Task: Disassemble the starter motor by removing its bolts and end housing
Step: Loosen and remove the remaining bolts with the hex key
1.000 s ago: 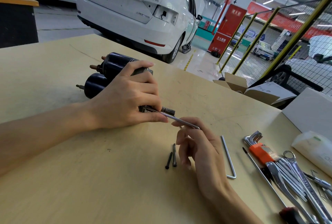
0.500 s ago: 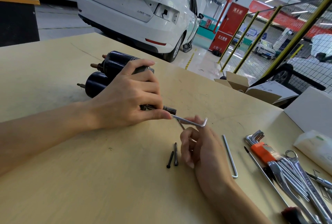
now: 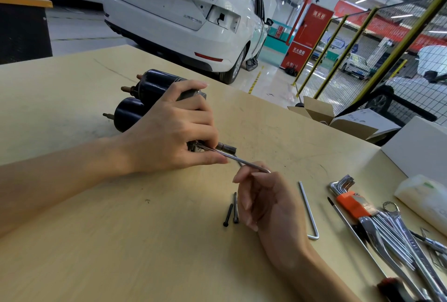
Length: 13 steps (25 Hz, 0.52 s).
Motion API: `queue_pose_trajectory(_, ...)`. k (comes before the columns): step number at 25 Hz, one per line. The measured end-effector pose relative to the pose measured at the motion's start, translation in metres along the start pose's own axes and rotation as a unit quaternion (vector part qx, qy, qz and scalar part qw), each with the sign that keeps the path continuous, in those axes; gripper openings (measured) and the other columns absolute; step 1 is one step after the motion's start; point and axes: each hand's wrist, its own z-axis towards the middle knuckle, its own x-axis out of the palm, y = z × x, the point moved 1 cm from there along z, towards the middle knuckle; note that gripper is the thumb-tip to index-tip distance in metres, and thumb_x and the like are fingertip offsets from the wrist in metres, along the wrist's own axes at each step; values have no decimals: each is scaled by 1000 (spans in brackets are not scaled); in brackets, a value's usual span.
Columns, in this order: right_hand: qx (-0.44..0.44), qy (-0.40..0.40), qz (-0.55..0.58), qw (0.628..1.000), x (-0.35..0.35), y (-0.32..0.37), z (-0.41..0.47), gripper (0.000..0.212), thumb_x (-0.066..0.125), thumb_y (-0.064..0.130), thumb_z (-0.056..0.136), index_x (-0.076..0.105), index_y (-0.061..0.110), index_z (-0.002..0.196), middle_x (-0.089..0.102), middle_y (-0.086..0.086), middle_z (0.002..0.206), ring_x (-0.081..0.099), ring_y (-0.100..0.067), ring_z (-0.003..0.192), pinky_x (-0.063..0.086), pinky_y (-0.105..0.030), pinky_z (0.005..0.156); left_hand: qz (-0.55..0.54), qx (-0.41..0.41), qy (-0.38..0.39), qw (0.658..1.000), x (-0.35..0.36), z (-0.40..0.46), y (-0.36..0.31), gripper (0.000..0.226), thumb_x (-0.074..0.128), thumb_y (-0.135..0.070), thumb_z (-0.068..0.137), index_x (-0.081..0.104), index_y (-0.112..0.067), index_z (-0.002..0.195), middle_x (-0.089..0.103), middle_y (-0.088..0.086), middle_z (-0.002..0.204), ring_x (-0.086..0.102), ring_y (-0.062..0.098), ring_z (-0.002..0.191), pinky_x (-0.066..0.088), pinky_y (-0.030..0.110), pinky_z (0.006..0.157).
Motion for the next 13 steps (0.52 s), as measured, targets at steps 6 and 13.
queue_pose_trajectory(6,-17,-32,-59,998,-1,1,0,30,42,14,83,70,14,74,42,-5,50,36,-18,39,27,-19,38,-25,6,0,1000,2,-1,2,30,65,-48,92,77,-25,78,66,-13,77,61,11,89,28,49,114)
queue_pose_trajectory(13,65,-61,42,995,-3,0,5,53,37,52,94,70,13,78,42,-5,48,37,-15,34,26,-18,33,-35,5,-2,999,1,-2,0,23,73,-47,87,76,-26,76,66,-15,77,60,9,89,28,48,114)
